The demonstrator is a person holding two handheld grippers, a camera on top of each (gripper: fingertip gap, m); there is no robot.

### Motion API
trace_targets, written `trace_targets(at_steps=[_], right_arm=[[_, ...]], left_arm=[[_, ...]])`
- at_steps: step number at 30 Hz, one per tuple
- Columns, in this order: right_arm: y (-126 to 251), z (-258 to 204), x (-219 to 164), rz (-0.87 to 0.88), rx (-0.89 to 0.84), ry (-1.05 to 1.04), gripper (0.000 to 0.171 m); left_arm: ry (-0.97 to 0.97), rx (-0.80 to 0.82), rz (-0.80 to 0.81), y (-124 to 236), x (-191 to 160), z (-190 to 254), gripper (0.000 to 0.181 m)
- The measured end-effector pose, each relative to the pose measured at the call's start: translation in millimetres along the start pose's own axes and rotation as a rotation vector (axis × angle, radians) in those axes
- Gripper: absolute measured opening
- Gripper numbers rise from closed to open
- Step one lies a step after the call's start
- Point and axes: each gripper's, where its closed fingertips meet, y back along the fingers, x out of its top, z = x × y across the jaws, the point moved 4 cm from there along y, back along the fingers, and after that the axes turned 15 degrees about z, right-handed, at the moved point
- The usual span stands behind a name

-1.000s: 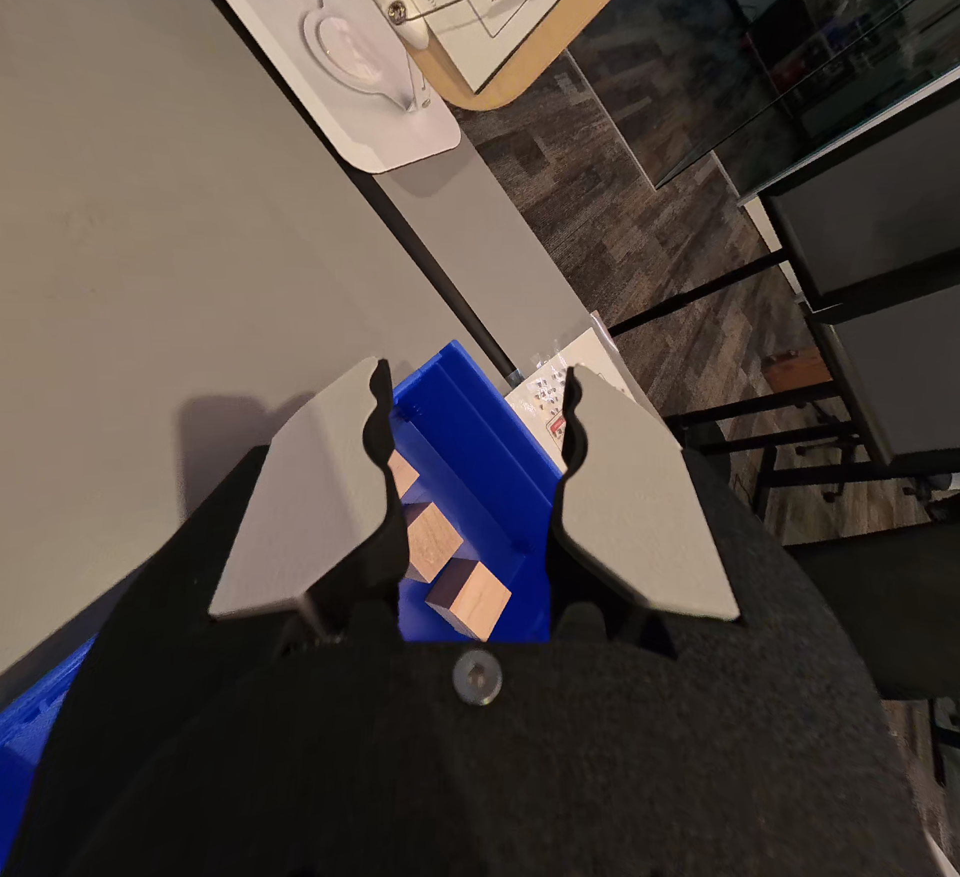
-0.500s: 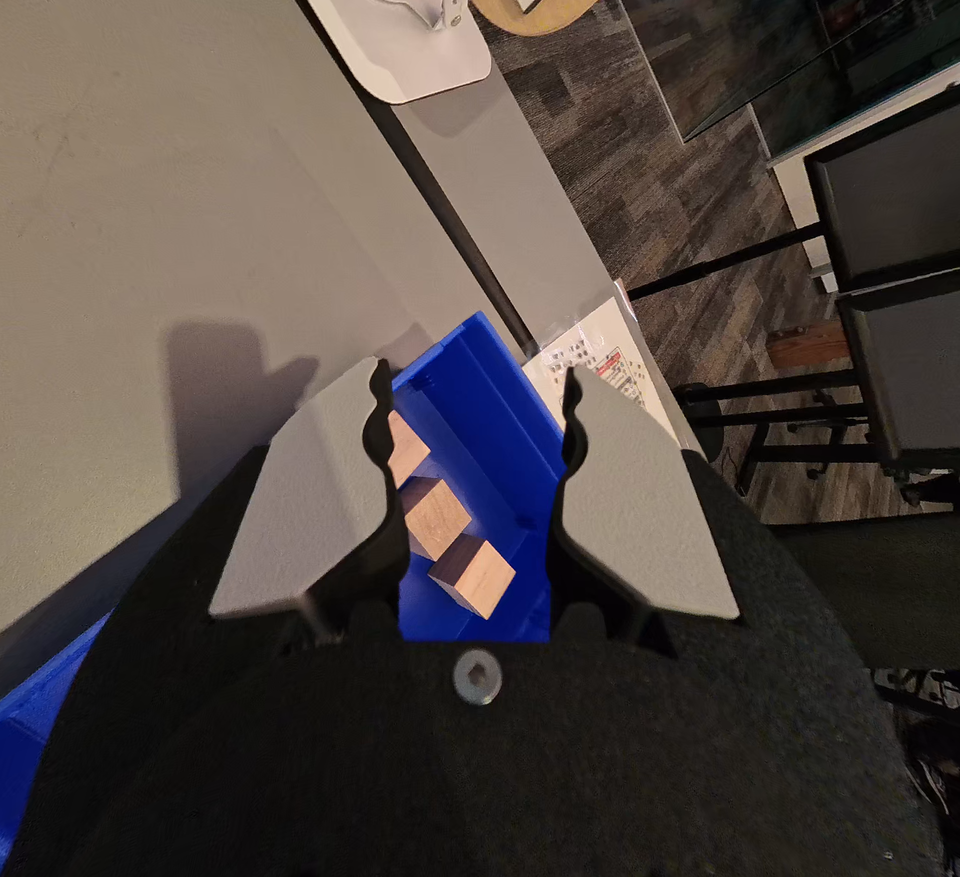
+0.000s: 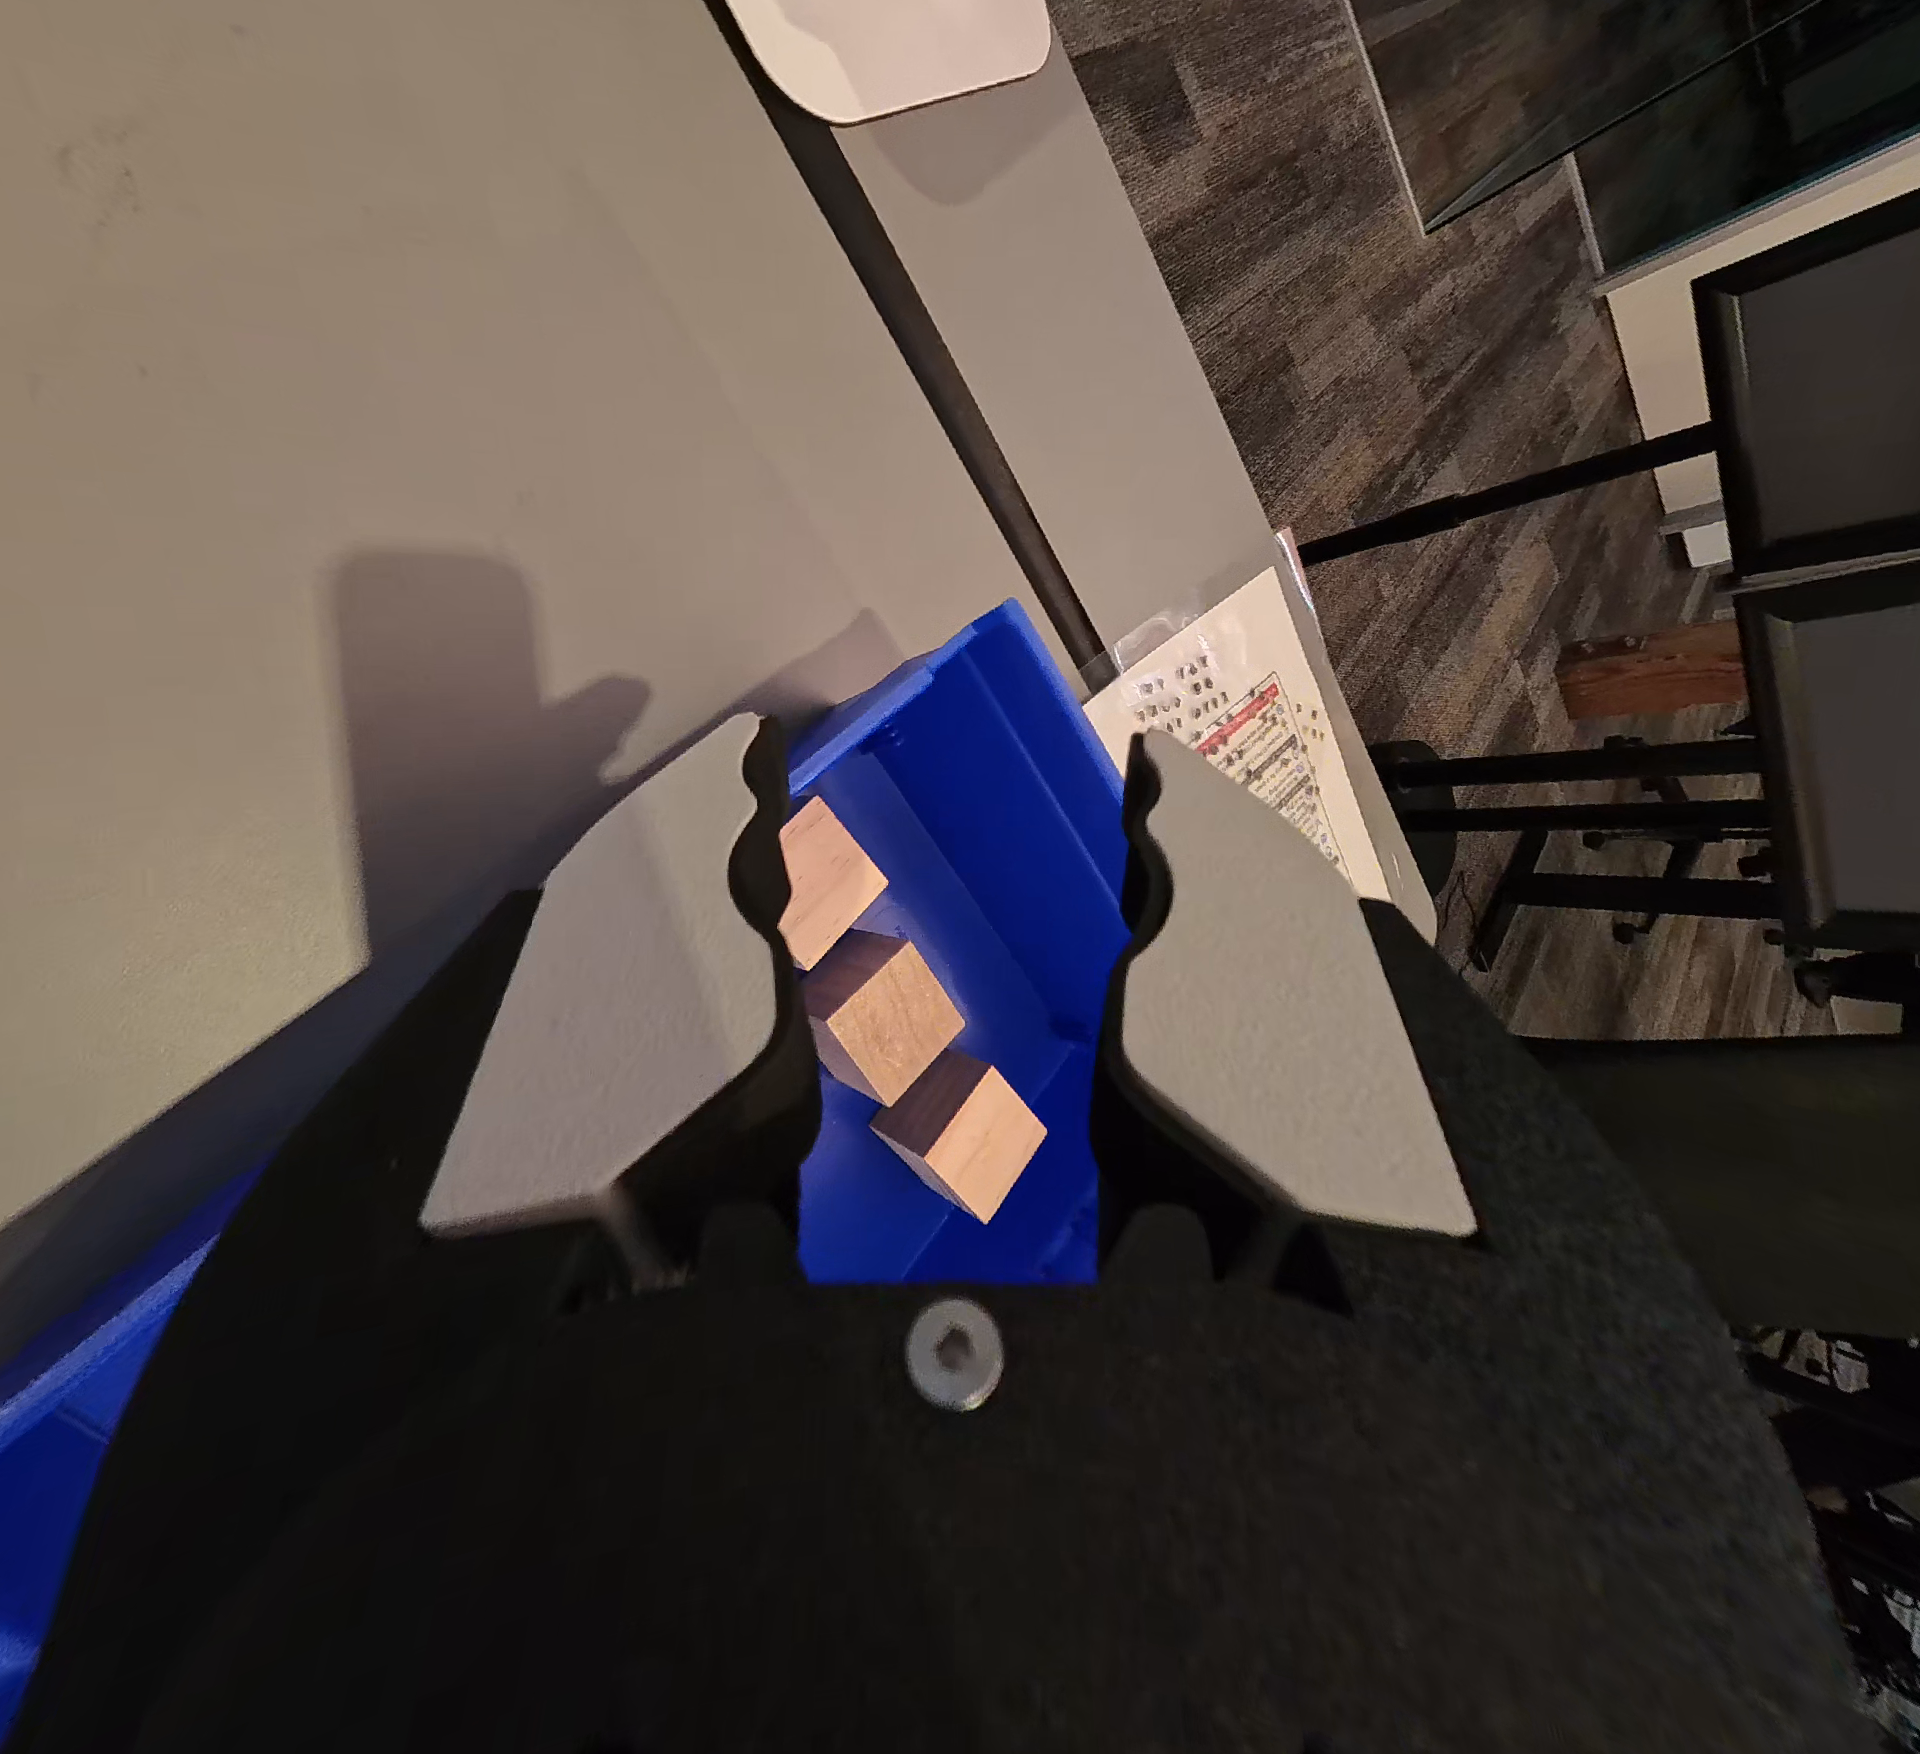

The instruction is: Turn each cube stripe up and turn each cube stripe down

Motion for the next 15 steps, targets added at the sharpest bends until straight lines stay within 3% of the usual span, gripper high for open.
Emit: trace_targets(at_steps=[9,15], right_arm=[[-6.6,-6.0,-2.9,-0.032,0.024,0.019,0.061],[-9.0,-10.1,-3.9,-0.043,0.043,0.025,0.059]], left_arm=[[-0.130,0.083,-0.040,-7.4,-0.7,-2.3,0.043],[-0.315,0.115,-0.040,-9.5,3.0,-6.1,0.046]])
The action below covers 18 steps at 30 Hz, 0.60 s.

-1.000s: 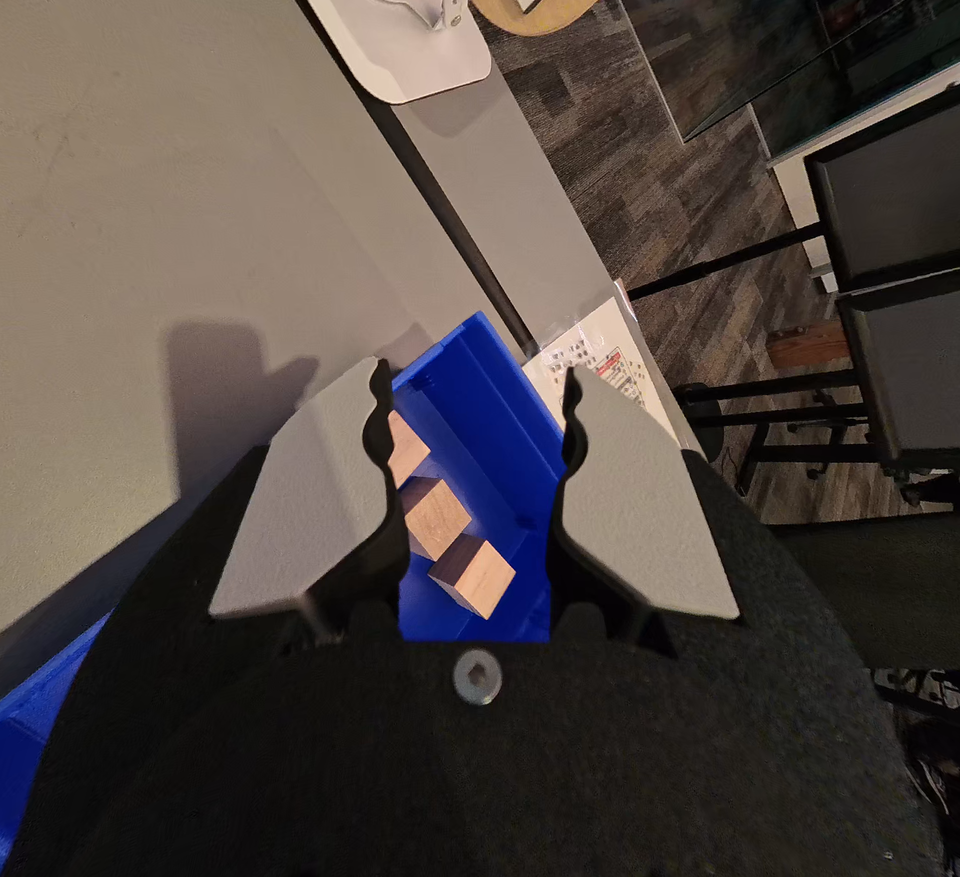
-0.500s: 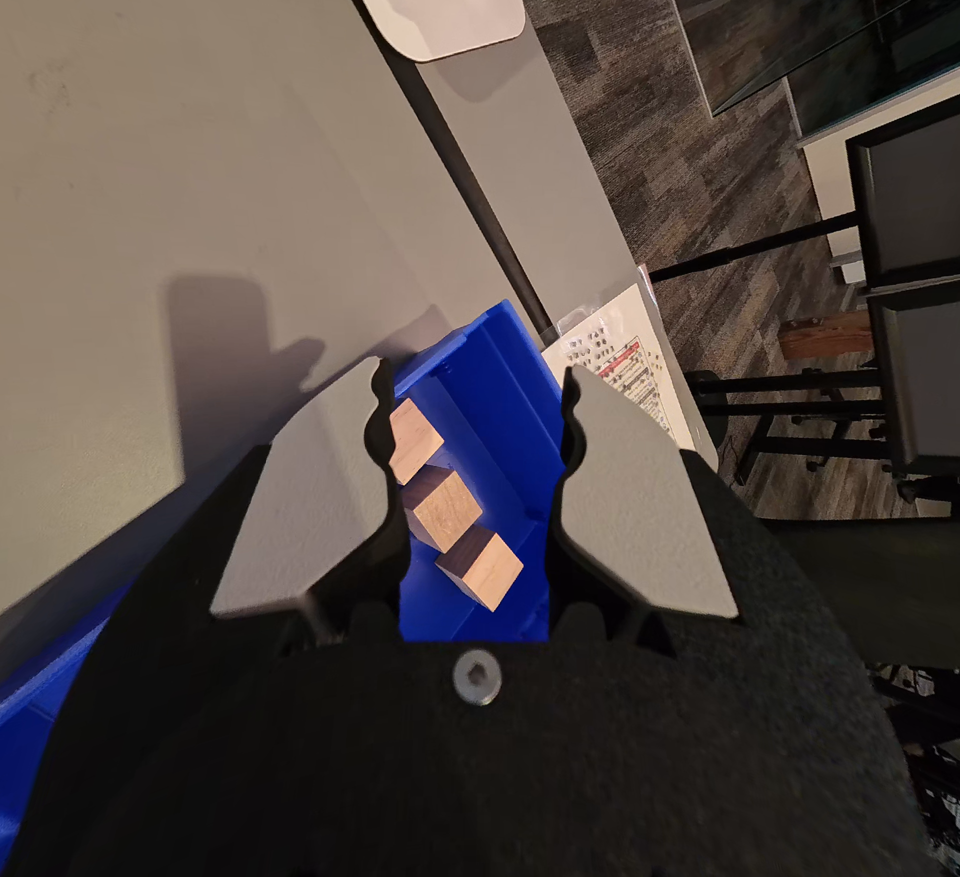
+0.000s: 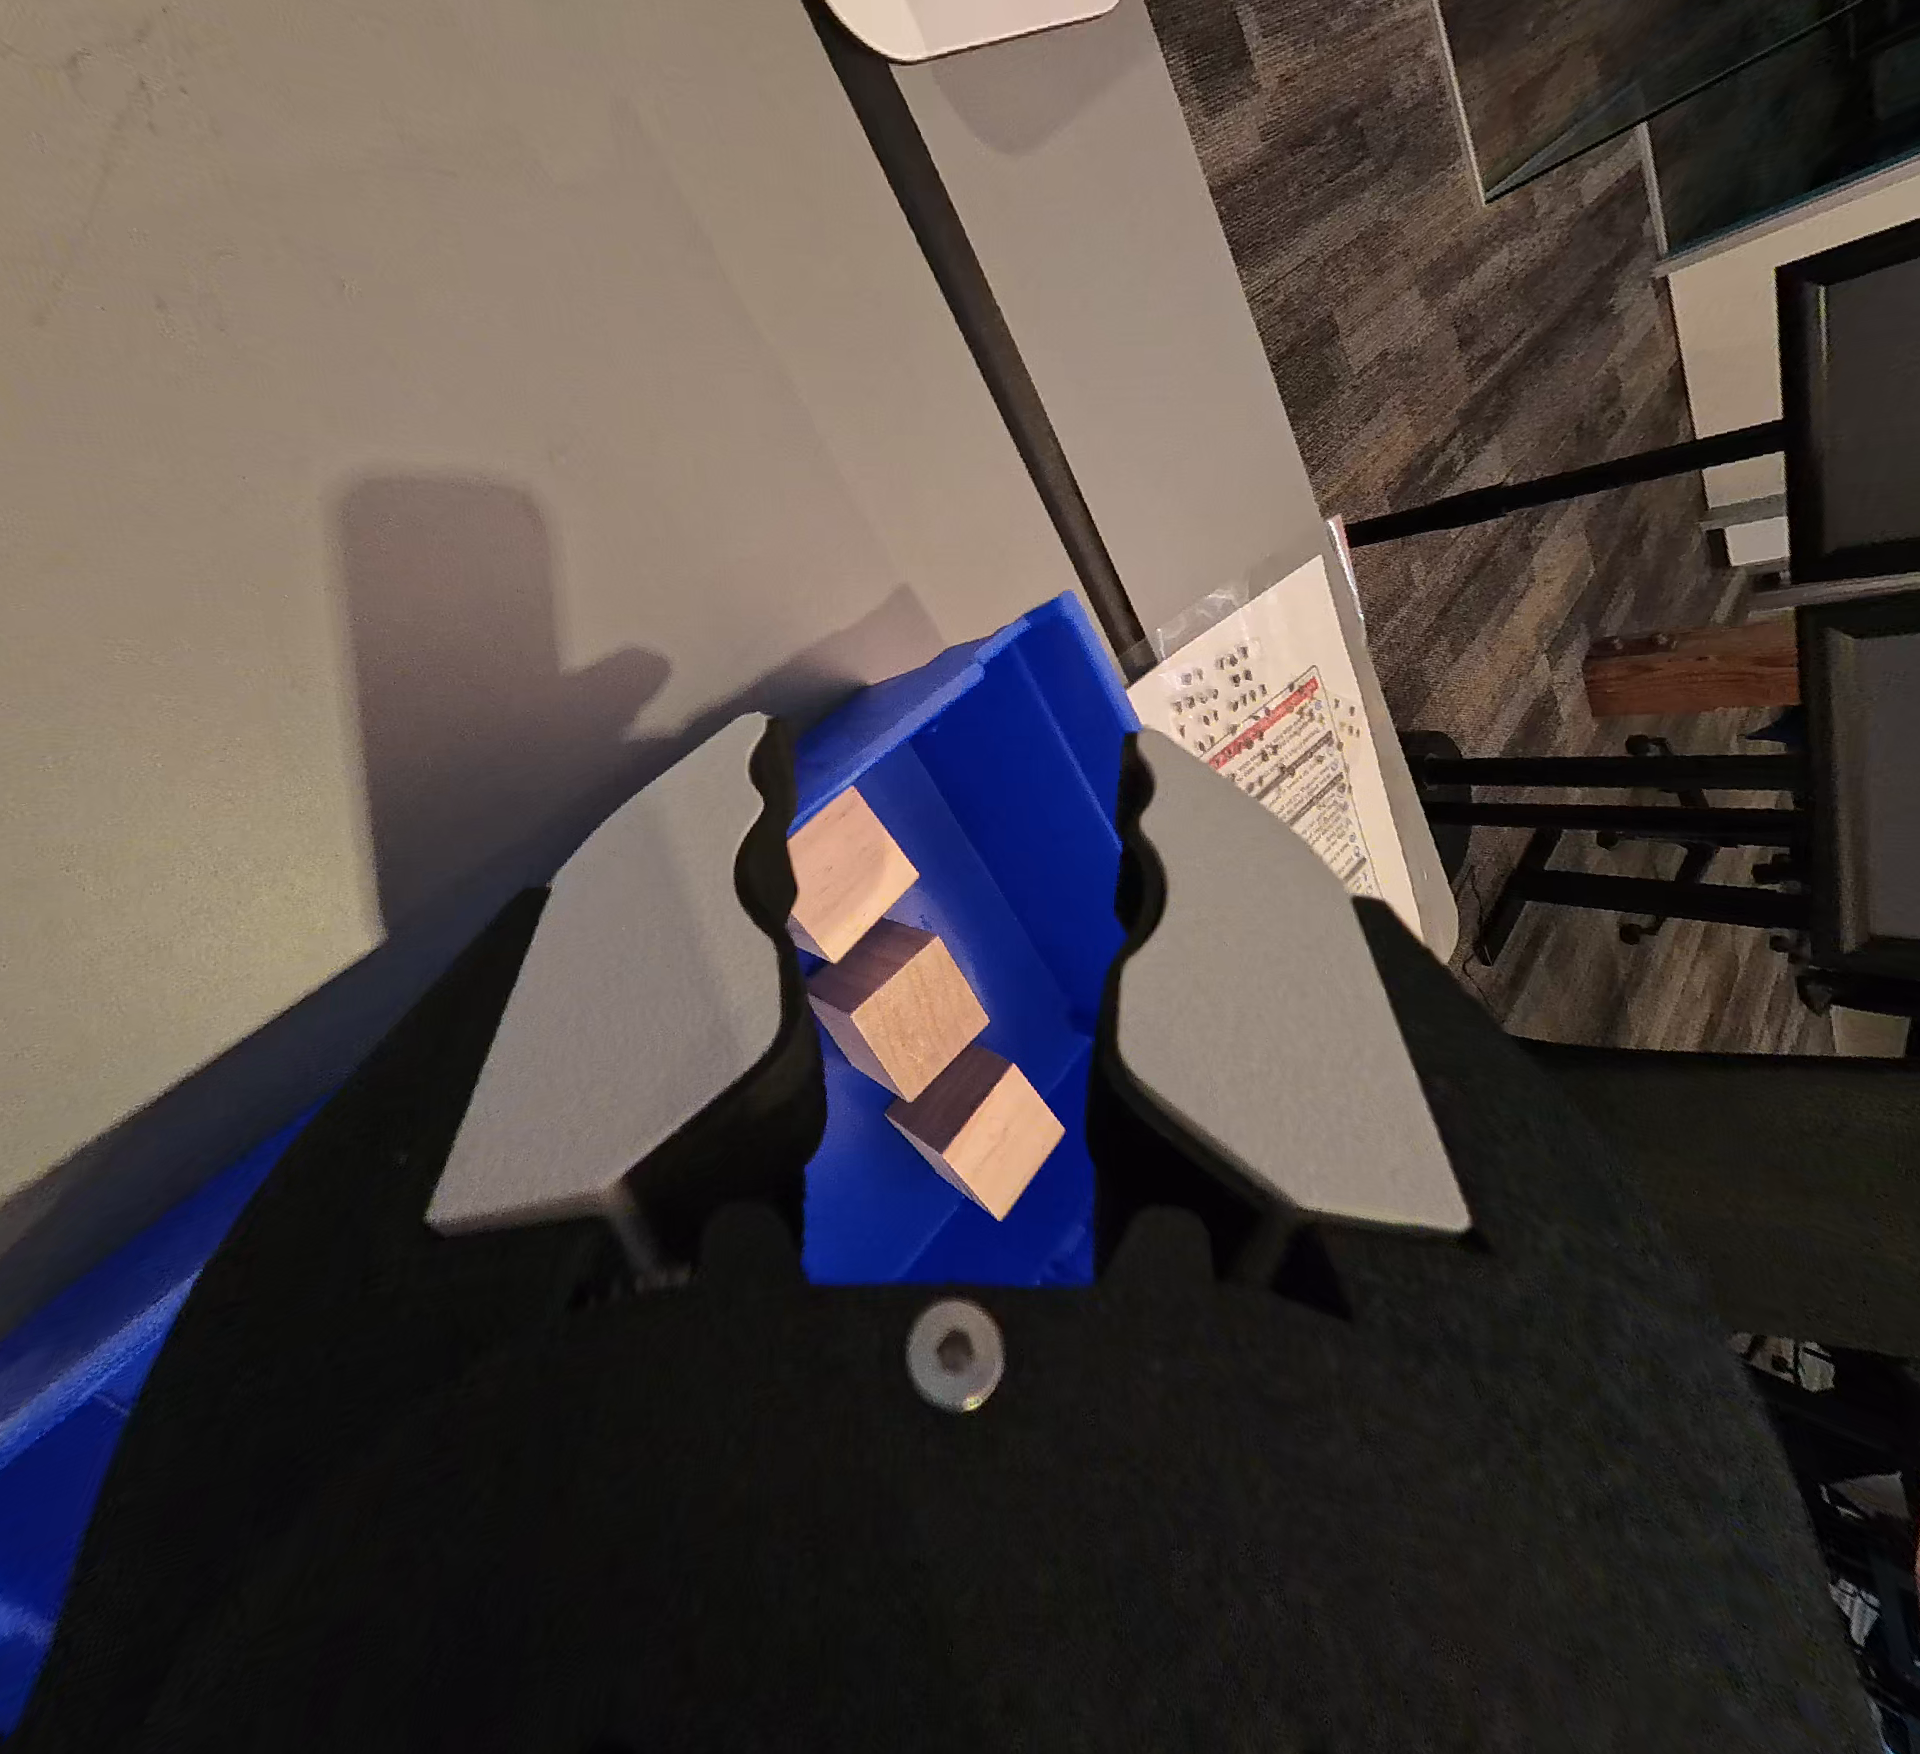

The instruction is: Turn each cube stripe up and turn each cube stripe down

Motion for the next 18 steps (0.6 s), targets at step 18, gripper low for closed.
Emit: trace_targets(at_steps=[18], right_arm=[[-7,-6,1,-0.019,0.016,0.025,0.055]], left_arm=[[0.087,-0.012,0.037,29,8,-10,0.045]])
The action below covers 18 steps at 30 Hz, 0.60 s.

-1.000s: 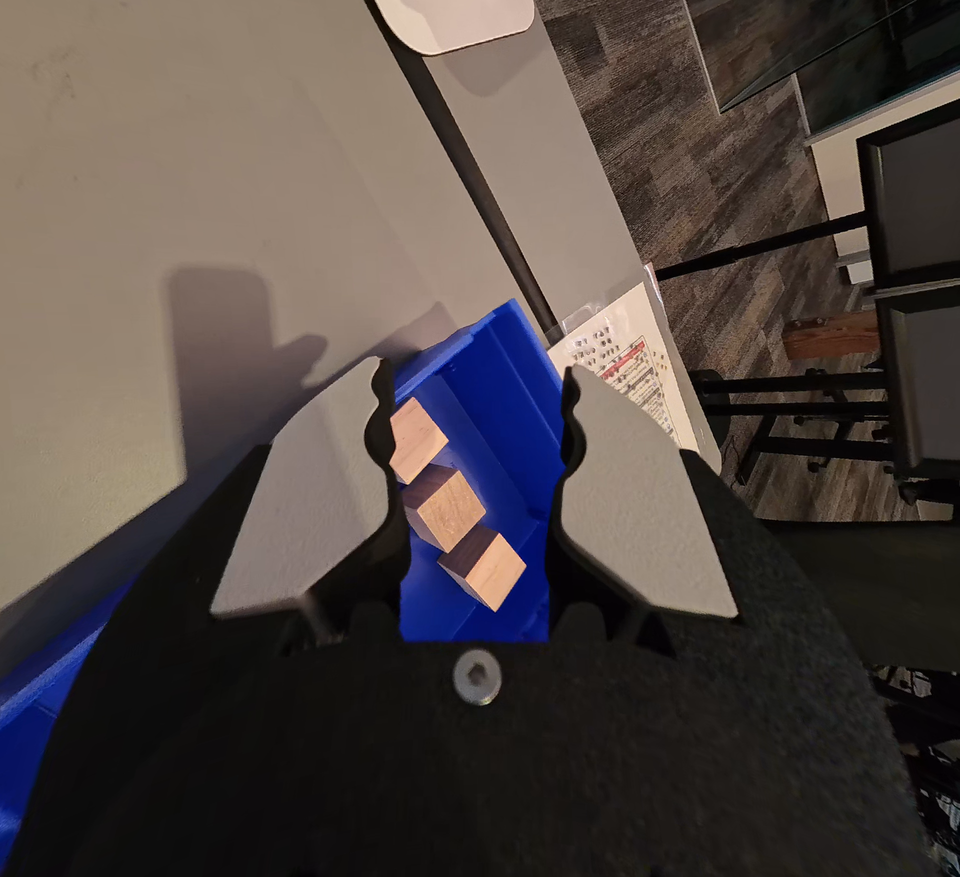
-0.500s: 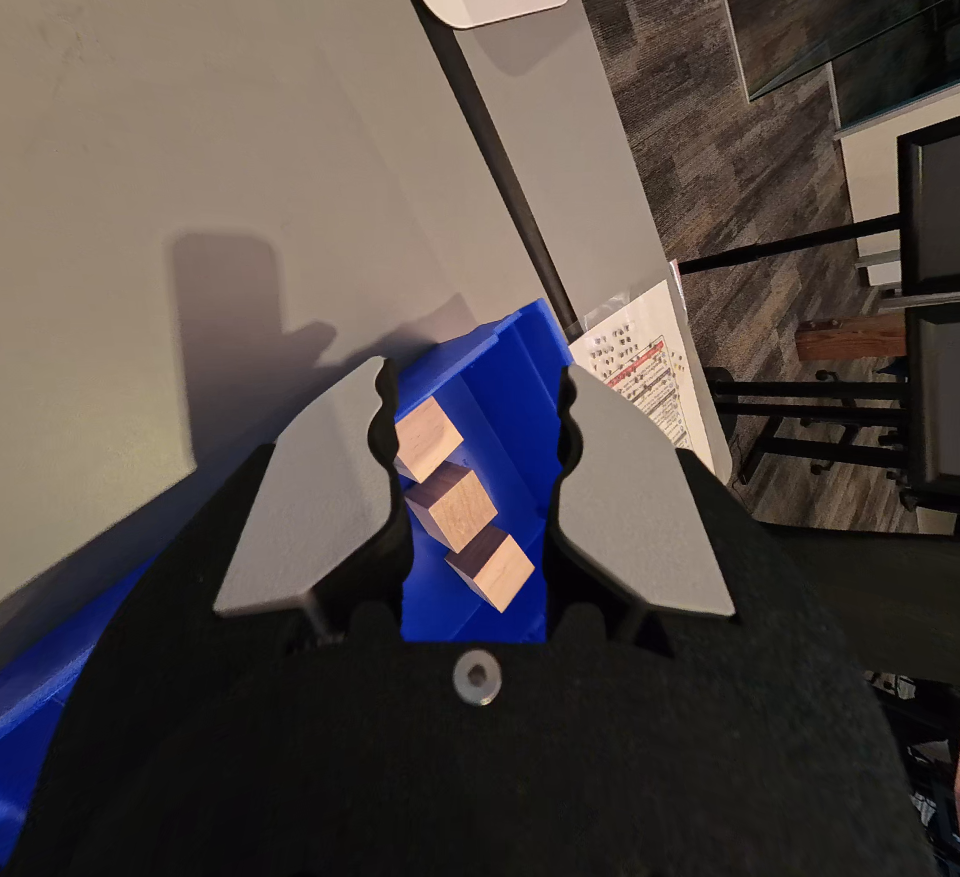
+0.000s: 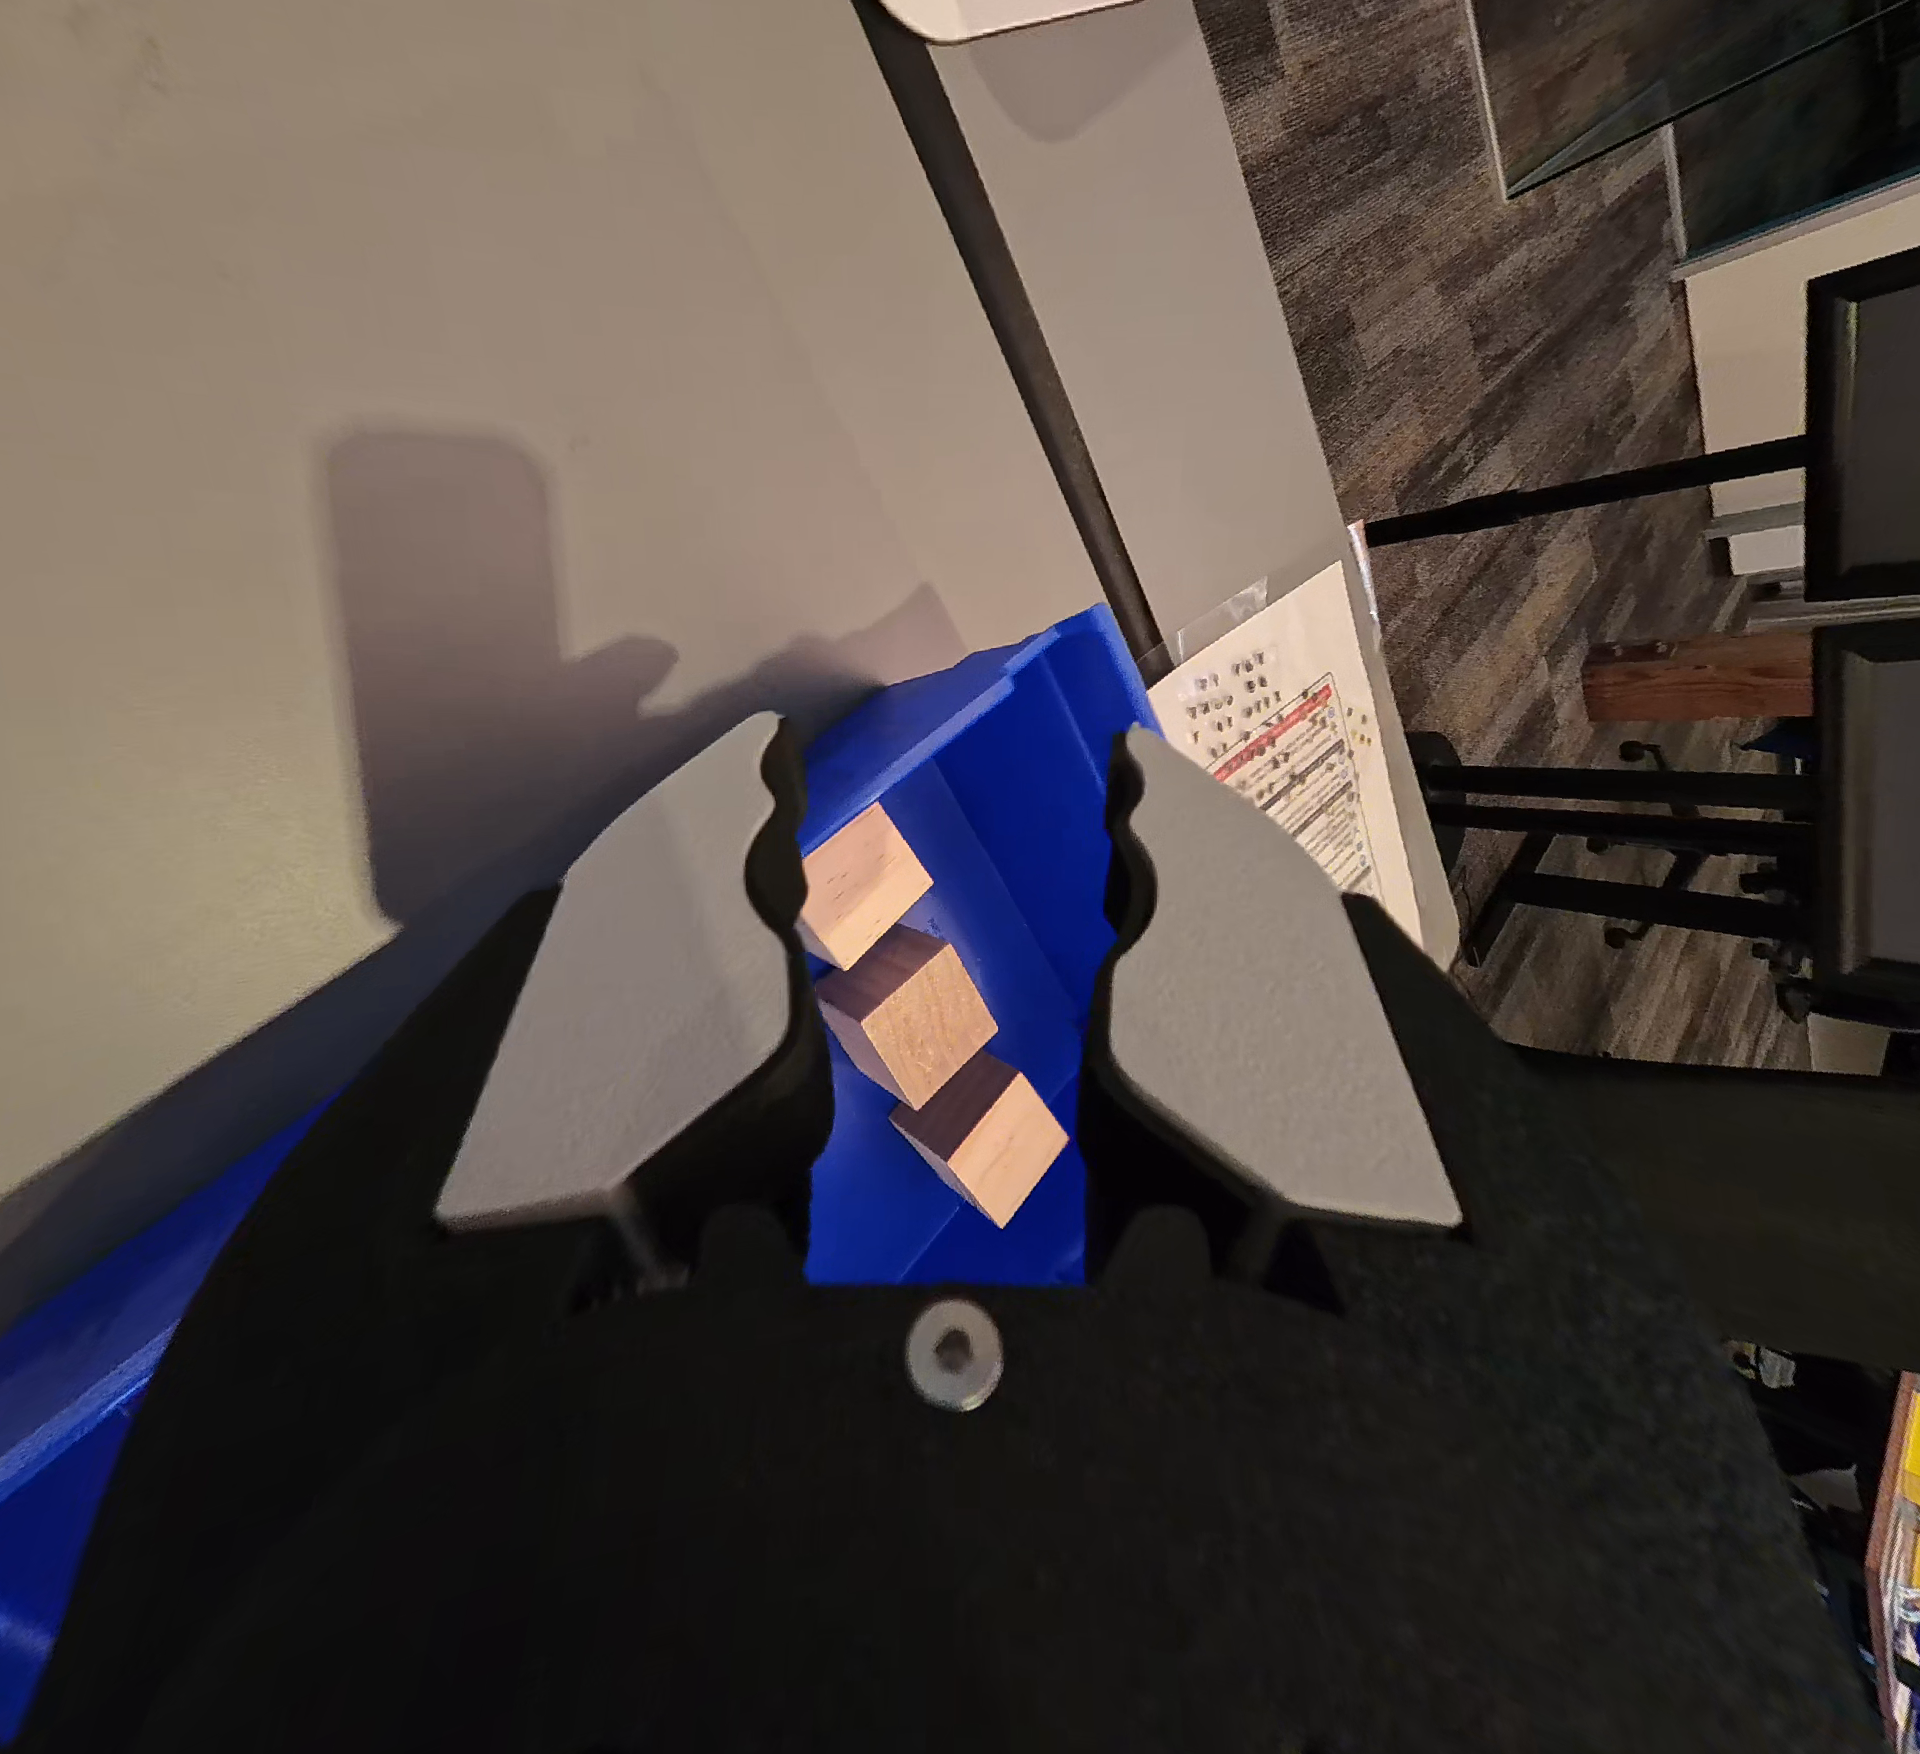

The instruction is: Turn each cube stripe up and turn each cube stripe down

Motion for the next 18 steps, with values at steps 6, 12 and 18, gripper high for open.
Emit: trace_targets(at_steps=[6,12,18], right_arm=[[17,7,34,0.136,-0.111,0.035,0.055],[29,-70,136,0.567,0.066,0.147,0.063],[50,-131,199,0.920,0.091,0.183,0.068]], left_arm=[[0.034,-0.061,0.409,86,61,27,0.045],[0.133,-0.754,0.747,131,118,142,0.045],[0.259,-1.148,0.688,128,128,207,0.044]])
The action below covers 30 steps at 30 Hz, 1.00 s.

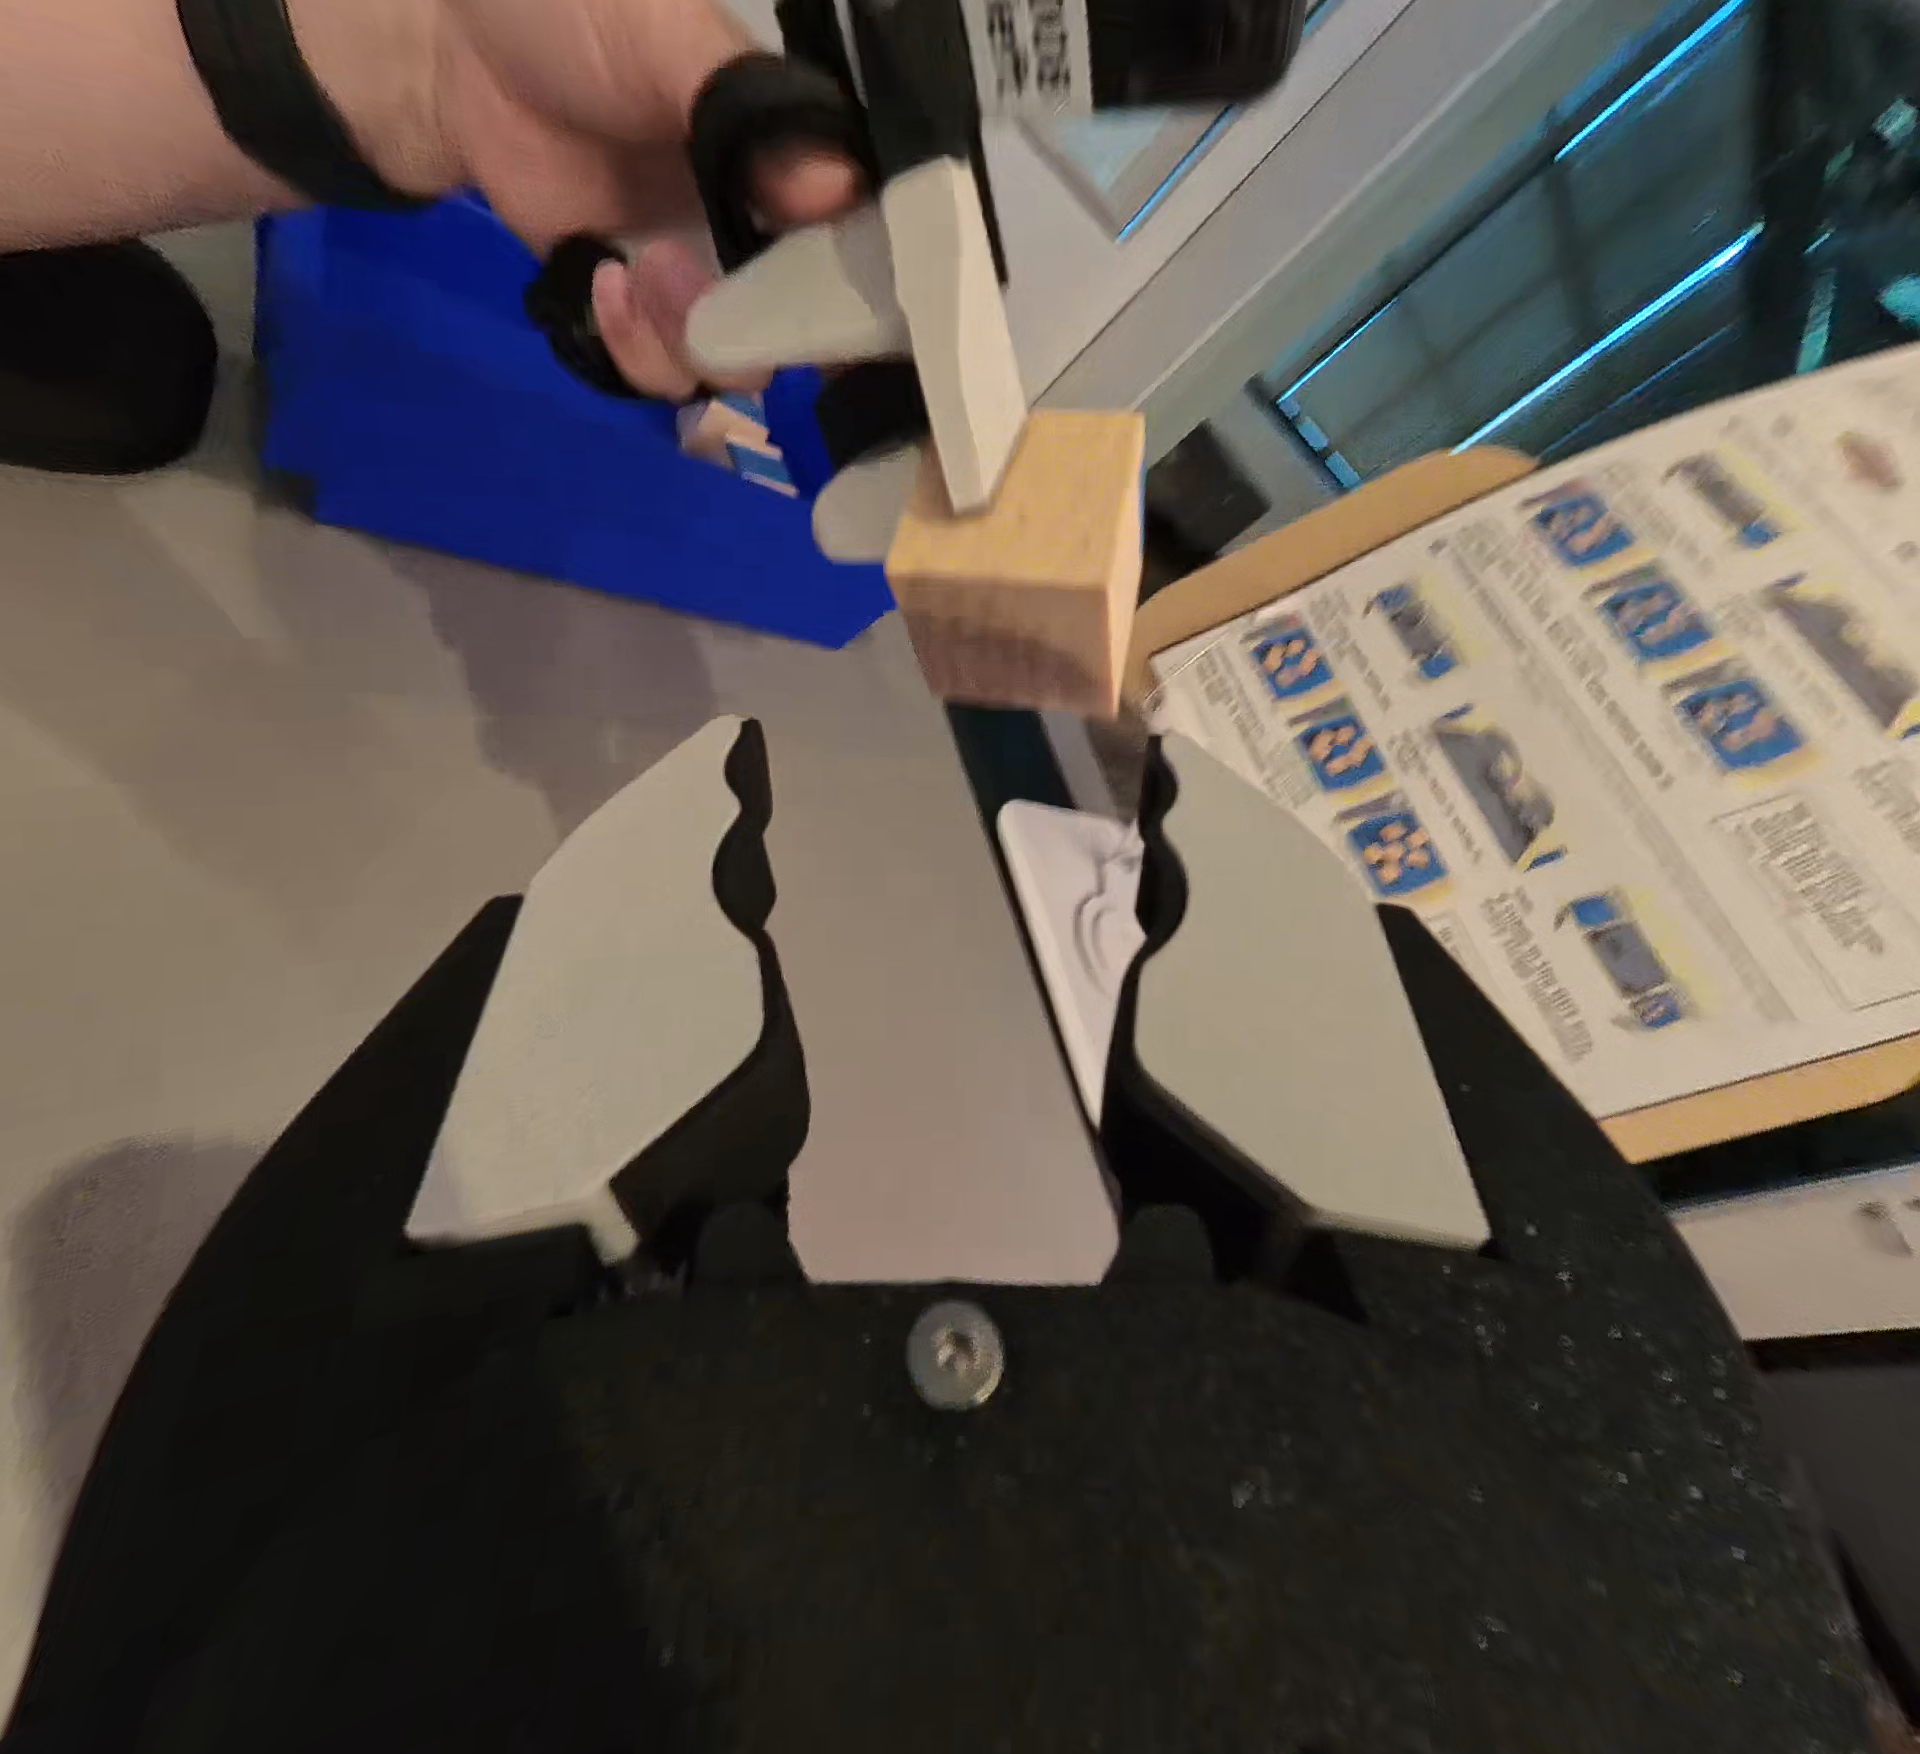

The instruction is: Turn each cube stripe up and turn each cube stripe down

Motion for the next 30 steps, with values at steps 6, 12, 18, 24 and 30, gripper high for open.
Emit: trace_targets(at_steps=[6,12,18,24,30], right_arm=[[-2,-4,13,0.042,-0.138,0.239,0.065],[0,-1,12,0.055,-0.160,0.225,0.055],[1,-4,14,0.070,-0.115,0.174,0.047],[51,45,3,-0.241,-0.071,-0.013,0.047],[234,78,-119,-0.944,-0.341,-0.924,0.047]], left_arm=[[0.127,-0.123,-0.007,-17,-12,9,0.044],[0.183,-0.191,-0.023,-25,-18,19,0.044],[0.200,-0.212,-0.041,-27,-21,21,0.044],[0.151,-0.121,0.017,-6,-1,12,0.045],[0.057,-0.053,0.023,13,11,17,0.043]])
